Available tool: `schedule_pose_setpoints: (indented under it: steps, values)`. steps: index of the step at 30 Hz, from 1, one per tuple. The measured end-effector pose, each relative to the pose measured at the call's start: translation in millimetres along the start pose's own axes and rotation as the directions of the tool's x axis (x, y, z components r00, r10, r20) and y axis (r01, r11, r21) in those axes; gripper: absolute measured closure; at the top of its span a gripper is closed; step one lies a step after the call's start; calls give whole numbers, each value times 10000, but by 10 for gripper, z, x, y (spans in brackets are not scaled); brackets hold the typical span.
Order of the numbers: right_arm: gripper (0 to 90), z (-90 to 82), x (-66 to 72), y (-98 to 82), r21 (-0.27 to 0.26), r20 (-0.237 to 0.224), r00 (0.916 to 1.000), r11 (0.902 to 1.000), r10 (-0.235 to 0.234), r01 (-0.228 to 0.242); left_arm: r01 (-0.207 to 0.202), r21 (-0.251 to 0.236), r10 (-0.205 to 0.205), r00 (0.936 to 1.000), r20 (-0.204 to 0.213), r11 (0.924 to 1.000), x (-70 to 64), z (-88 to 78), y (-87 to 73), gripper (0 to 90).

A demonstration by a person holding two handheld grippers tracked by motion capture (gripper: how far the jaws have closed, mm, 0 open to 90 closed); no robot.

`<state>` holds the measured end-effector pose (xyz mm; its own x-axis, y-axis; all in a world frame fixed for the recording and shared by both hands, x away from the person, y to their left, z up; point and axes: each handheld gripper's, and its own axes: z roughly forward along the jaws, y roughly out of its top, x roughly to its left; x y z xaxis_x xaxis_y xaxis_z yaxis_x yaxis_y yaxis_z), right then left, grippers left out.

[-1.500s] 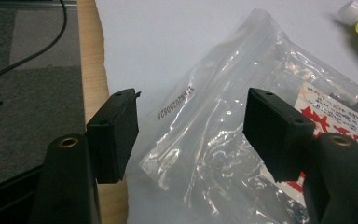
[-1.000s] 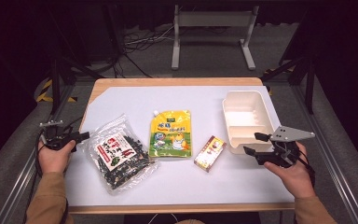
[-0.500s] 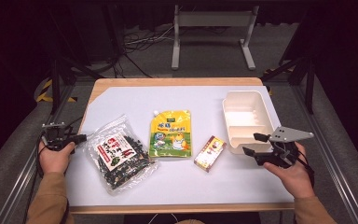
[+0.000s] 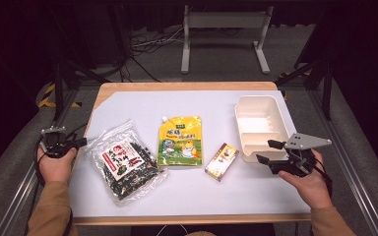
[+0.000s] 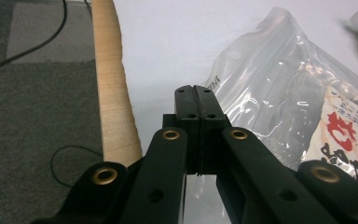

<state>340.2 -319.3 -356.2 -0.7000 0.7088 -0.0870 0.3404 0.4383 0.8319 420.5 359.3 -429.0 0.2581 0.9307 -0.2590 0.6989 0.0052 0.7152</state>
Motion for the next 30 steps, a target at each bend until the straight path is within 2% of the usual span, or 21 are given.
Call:
schedule_pose_setpoints:
  steps: [5,9,14,19,20,21,24,26,29,30]
  values:
    - [329,-9,1,13,-21,32,10000,10000,-9,10,-303,-343,303,9995,-9,9990,-122,-198,83,900]
    - [330,-11,2,39,-91,27,9999,9999,-102,102,-728,-710,728,9973,-27,9948,-229,-385,130,900]
    - [330,24,7,82,-123,-83,9999,9999,-117,116,-1279,-1316,1298,9915,56,9830,-414,-653,184,900]
    - [332,78,26,130,-136,-237,9995,9997,-225,221,-1873,-2047,1961,9803,233,9607,-618,-896,209,900]
    - [332,78,26,130,-136,-237,9995,9997,-225,221,-1873,-2047,1961,9803,233,9607,-618,-896,209,900]
    - [332,89,33,145,-142,-276,9992,9995,-281,277,-2010,-2212,2119,9769,265,9543,-661,-949,214,900]
    - [333,115,52,174,-158,-369,9986,9992,-367,362,-2164,-2529,2354,9708,471,9430,-751,-1055,219,900]
    - [336,135,62,184,-123,-424,9983,9992,-389,384,-2328,-2714,2581,9642,611,9339,-819,-1130,221,900]
    - [339,152,72,199,-106,-497,9979,9991,-424,419,-2605,-3091,3022,9485,947,9146,-914,-1257,227,900]
    - [340,157,76,208,-117,-535,9975,9989,-458,452,-2637,-3177,3096,9453,1029,9108,-943,-1285,226,900]
